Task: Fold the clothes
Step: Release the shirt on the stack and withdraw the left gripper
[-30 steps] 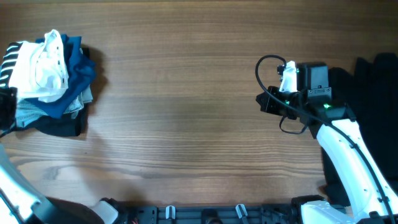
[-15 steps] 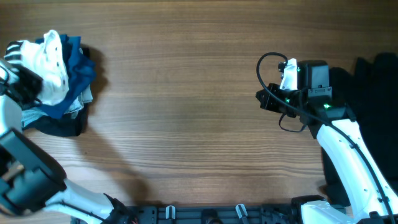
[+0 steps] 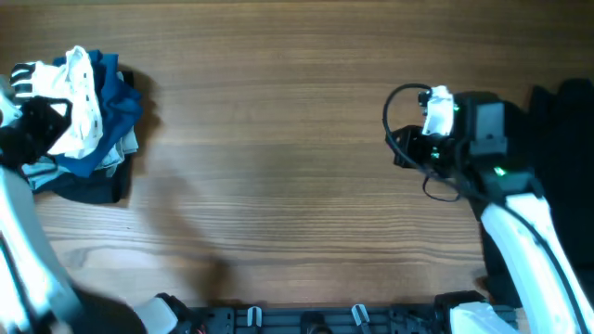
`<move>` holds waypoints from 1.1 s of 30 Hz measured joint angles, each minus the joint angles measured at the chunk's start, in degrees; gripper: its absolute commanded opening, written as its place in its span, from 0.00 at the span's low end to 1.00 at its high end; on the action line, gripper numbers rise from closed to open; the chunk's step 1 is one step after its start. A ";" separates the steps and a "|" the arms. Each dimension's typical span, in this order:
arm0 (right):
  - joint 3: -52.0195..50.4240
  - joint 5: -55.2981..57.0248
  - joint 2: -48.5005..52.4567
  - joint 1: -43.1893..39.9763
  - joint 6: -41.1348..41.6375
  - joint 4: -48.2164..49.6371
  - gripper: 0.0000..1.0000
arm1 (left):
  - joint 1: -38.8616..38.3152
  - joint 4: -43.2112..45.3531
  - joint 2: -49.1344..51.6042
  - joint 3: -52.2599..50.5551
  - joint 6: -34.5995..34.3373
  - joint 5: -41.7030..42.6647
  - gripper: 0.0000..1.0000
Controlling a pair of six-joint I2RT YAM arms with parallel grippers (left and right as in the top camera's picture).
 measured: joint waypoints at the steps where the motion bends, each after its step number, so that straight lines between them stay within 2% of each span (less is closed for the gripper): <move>1: 0.63 0.02 -1.84 0.00 -0.76 0.00 0.08 | -1.60 -2.82 -4.50 0.11 1.88 0.09 0.51; 2: 1.36 0.02 -3.67 0.00 -1.60 0.22 0.11 | -2.99 -4.90 -7.52 0.11 3.10 0.20 0.52; 3: 2.62 0.00 -7.04 0.00 -2.80 0.59 0.18 | -5.60 -7.45 -11.78 0.13 4.59 -0.24 0.55; 4: 3.37 0.00 -9.42 0.00 -3.56 0.81 0.22 | -8.50 -9.62 -15.56 0.15 5.53 -0.90 0.64; 5: 4.17 0.07 -12.79 0.00 -4.48 0.98 0.28 | -10.47 -10.93 -18.29 0.17 6.34 -1.11 0.94; 6: 4.68 0.44 -16.11 0.00 -5.01 0.96 0.38 | -13.66 -12.57 -21.75 0.17 6.86 -2.69 1.00; 7: 4.90 0.70 -17.88 0.00 -5.14 0.79 1.00 | -16.37 -14.01 -24.90 0.17 7.76 -3.85 1.00; 11: 5.49 3.21 -29.53 0.11 -6.43 -1.18 1.00 | -26.64 -20.13 -34.27 0.22 8.79 -9.99 1.00; 15: 5.60 4.24 -36.33 0.11 -6.82 -1.86 1.00 | -31.69 -23.43 -38.71 0.22 8.94 -13.18 1.00; 33: 5.60 7.78 -37.44 0.11 -8.33 -4.13 1.00 | -32.68 -23.61 -40.15 0.22 8.94 -15.47 1.00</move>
